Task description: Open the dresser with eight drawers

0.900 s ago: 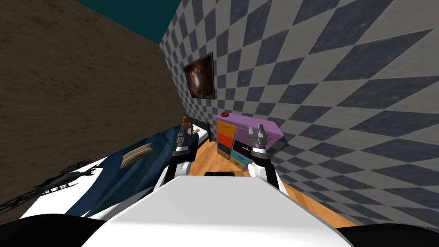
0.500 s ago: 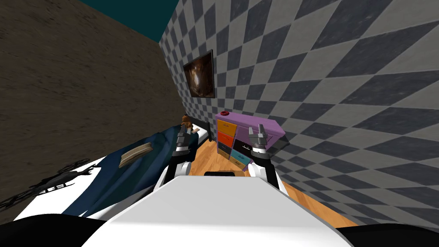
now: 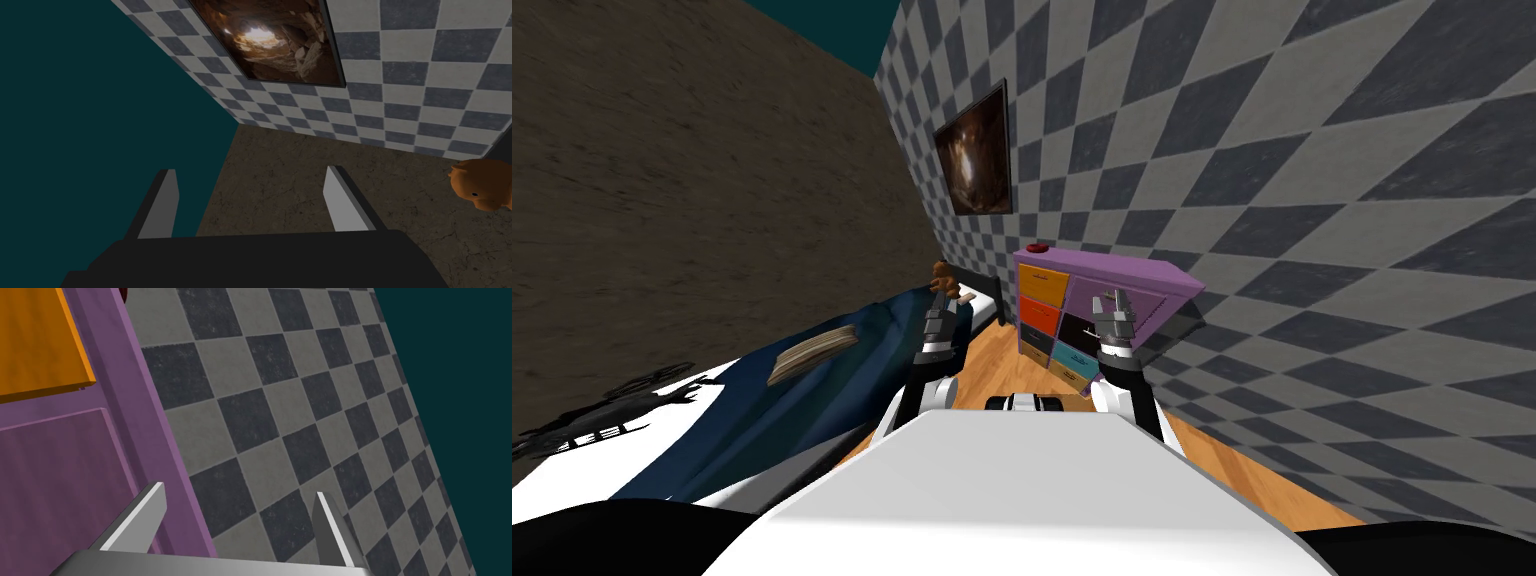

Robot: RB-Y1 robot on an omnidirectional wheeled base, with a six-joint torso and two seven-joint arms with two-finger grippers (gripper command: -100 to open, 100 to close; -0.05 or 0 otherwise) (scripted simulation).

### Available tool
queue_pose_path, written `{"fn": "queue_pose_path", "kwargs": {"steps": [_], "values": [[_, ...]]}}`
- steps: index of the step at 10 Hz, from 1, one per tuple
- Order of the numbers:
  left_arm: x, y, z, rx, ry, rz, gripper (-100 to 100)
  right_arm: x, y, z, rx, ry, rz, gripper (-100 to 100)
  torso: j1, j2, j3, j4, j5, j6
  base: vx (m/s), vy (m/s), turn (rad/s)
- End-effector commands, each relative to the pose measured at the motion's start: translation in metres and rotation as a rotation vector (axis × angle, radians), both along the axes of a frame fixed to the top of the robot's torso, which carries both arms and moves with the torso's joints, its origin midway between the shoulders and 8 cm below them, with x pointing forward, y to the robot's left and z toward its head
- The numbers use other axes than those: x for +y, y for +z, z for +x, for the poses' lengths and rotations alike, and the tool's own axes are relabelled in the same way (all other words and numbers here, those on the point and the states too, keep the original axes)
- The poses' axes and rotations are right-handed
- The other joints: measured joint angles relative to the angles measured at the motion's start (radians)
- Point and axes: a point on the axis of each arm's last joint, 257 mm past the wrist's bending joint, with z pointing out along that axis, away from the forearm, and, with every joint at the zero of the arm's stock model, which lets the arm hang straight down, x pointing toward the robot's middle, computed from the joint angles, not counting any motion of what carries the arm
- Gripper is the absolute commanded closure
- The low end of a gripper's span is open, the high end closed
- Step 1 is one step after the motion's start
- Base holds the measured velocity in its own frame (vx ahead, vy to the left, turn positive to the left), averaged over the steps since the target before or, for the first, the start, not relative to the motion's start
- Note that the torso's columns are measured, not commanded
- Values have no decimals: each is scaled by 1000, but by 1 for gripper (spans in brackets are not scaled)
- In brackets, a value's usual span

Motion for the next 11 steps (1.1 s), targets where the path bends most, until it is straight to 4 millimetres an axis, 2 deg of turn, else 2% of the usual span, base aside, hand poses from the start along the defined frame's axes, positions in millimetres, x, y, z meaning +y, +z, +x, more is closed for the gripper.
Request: {"fn": "queue_pose_path", "kwargs": {"steps": [1,3,4,5,7,8,9,10,11], "values": [[0,0,0,0,0,0,0,9,-12,9,46,-1,-73,-100,0,74,-148,74,0,0,29,8,-26],[0,0,0,1,0,0,0,18,-30,20,107,-13,-163,-100,1,115,-237,116,0,0,48,21,-31],[0,0,0,1,0,0,0,23,-42,26,144,-21,-211,-100,1,118,-242,119,0,0,65,12,-30],[0,0,0,1,0,0,0,23,-42,26,144,-23,-217,-100,0,119,-242,120,0,0,49,11,-8],[0,0,0,1,0,0,0,31,-69,40,227,-46,-321,-100,0,121,-241,121,0,0,52,20,-33],[0,0,0,1,0,0,0,33,-70,40,227,-52,-341,-100,1,120,-241,121,0,0,48,19,-16],[0,0,0,1,0,0,0,36,-86,47,273,-66,-395,-100,0,121,-241,121,0,0,49,19,-27],[0,0,0,1,0,0,0,37,-86,47,273,-70,-410,-100,0,121,-241,121,0,0,40,12,-16],[0,0,0,1,0,0,0,39,-103,54,321,-86,-468,-100,0,121,-241,121,0,0,49,22,-31]]}}
